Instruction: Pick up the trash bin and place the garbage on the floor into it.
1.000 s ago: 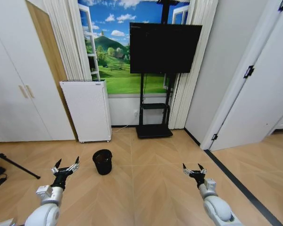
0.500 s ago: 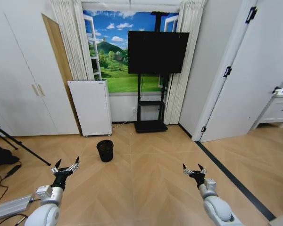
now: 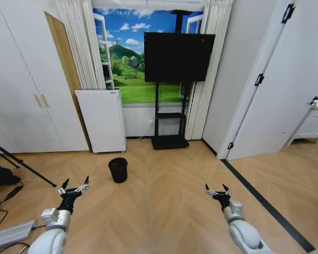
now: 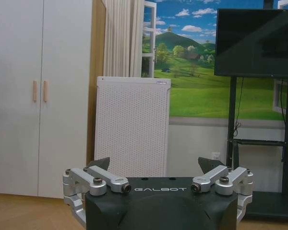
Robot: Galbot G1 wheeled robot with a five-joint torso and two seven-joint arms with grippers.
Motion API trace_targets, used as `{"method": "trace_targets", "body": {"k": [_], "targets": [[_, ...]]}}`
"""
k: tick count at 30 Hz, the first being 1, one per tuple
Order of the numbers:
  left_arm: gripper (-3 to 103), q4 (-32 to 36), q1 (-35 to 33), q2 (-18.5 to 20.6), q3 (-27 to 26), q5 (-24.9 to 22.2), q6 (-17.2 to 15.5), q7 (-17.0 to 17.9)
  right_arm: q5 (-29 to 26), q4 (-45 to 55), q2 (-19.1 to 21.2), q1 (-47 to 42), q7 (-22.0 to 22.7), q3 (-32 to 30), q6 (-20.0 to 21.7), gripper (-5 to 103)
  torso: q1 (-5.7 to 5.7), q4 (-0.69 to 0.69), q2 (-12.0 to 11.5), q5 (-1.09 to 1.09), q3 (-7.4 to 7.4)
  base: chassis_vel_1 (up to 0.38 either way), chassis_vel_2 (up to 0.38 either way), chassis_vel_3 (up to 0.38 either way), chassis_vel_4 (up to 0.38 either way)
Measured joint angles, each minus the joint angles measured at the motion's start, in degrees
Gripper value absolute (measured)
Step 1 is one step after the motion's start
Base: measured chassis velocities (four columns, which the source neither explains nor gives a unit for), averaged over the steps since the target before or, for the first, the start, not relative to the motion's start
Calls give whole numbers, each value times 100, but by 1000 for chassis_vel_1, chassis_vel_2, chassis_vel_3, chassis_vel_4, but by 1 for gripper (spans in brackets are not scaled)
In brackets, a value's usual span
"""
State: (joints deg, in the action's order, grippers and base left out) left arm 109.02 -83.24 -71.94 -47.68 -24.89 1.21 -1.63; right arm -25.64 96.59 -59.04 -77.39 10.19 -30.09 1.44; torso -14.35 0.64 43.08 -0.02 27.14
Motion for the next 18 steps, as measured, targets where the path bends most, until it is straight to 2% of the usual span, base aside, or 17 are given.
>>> {"method": "trace_targets", "body": {"k": [7,18], "targets": [[100,0,-1,0,0,0,0,0,0,0,0,-2,0,0,0,100,6,-2,2,3,-2,90,-100,-77,93],[100,0,0,0,0,0,0,0,0,0,0,0,0,0,0,100,0,-2,0,2,-1,5,0,-2,4]]}}
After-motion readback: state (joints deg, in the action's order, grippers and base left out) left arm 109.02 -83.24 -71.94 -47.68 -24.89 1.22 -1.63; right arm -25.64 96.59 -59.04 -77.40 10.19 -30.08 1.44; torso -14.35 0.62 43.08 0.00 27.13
